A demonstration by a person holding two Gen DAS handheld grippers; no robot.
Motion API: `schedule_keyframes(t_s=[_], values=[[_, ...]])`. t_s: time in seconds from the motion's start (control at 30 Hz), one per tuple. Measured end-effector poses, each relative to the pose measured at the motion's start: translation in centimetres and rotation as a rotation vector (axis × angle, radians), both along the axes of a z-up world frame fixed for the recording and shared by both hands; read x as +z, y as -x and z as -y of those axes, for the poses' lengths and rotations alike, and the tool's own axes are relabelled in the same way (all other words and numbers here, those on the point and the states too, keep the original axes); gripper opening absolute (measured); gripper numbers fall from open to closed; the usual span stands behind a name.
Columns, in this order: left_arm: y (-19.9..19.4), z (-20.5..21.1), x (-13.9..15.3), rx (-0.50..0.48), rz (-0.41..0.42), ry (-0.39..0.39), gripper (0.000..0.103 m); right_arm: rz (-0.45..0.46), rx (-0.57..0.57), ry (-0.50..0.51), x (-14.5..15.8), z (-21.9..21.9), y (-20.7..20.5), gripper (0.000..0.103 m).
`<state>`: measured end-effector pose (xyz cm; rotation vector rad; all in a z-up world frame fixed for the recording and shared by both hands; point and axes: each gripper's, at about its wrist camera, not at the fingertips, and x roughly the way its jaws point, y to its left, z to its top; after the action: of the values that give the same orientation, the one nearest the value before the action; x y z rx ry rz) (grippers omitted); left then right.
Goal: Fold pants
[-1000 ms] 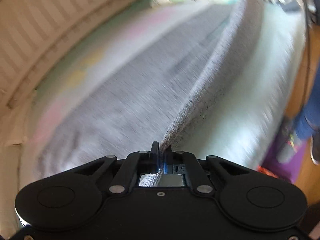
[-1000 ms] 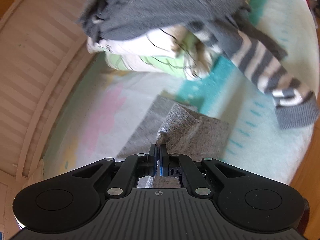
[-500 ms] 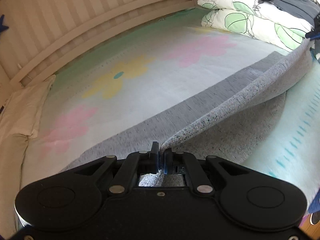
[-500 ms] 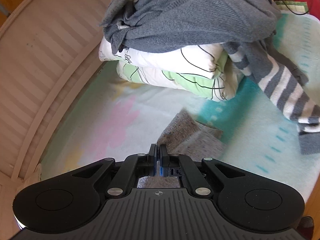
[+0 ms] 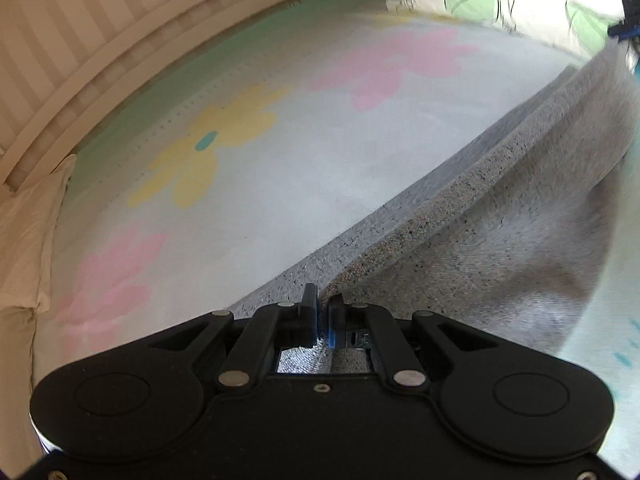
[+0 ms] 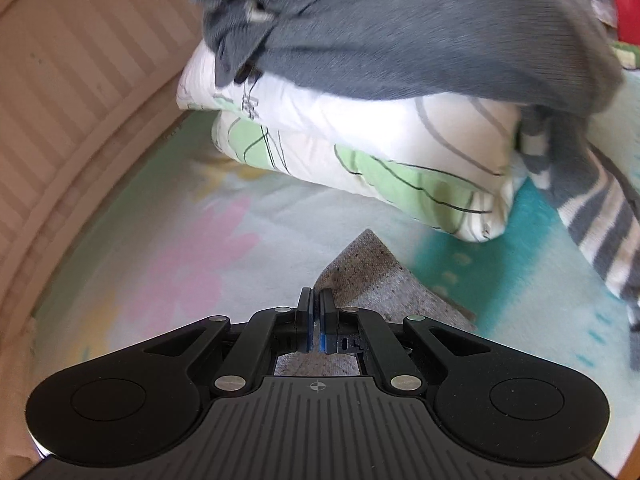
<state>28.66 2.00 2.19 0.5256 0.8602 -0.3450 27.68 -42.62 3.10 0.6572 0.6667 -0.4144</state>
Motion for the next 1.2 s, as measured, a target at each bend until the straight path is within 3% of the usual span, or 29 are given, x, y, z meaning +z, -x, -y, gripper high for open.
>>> schedule_keyframes(t_s=[0.33,0.5,0.57,0.73,0.9,1.03,1.2], values=[[-4.8,1.1,-4.6,0.028,-0.098,-0.044,0.01,-0.122,0.069,0.142,-3.5,-1.7,-6.4,0.003],[-5.6,1.2,-5.9,0.046,-0.126,-0.05,0.012,-0.05,0.162,0.161,-3.9,-2.0,-7.5,0.01],[-5.5,1.4,-6.1,0.047,-0.123,-0.057,0.012,-0.007,0.179,0.156,-3.1,-2.0,-7.0,0.02],[-5.1,1.7,-5.8,0.068,-0.099,-0.067,0.016,0.061,0.21,0.145,-0.3,-0.7,-3.5,0.023],[-4.9,2.2,-5.7,0.094,-0.083,-0.078,0.016,-0.03,0.213,0.13,0.1,1.3,-0.4,0.029],[-4.5,2.9,-5.8,0.101,-0.058,-0.111,0.016,-0.11,0.185,0.137,-1.2,2.1,1.7,0.029],[-3.9,3.5,-5.9,0.109,-0.054,-0.125,0.016,-0.164,0.072,0.034,-3.4,4.6,2.7,0.029]])
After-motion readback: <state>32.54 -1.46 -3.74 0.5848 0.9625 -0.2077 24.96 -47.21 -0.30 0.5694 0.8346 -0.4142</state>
